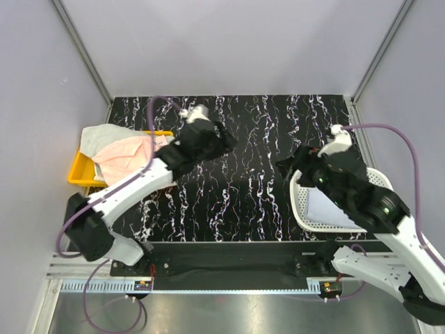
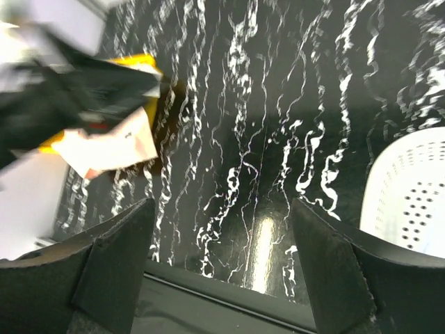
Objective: Fold and stack the towels
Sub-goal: Grab crumpled towel
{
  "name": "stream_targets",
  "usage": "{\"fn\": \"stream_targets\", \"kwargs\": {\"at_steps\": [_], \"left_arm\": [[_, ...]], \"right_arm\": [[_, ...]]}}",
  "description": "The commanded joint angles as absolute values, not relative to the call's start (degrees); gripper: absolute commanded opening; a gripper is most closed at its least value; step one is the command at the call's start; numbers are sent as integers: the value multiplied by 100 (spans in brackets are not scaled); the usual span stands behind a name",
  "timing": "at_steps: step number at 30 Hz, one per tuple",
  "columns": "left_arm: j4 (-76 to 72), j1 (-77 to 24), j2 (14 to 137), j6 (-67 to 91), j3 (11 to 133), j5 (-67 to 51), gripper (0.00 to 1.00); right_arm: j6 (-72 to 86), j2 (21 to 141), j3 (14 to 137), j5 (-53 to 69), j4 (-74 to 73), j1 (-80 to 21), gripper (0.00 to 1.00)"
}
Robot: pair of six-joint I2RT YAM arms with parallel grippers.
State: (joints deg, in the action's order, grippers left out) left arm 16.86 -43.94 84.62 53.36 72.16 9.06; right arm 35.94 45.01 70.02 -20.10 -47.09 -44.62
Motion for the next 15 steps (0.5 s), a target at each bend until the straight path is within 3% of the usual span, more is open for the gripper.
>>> {"fn": "stream_targets", "kwargs": {"at_steps": [1,8,15], "left_arm": [[3765,-3816,7500,5273,6725,2879,68],[4377,-1559,6829,4704,6100,3199,61],[4386,-827,7812,4096,6890,3681,61]], "right_arm": [[3436,4999,6759,-1592,-3807,-4447,86],[3437,6055,6495,-757,-2883,-4438,84],[3419,6574,6355,-572,-2523,-4447,84]]}}
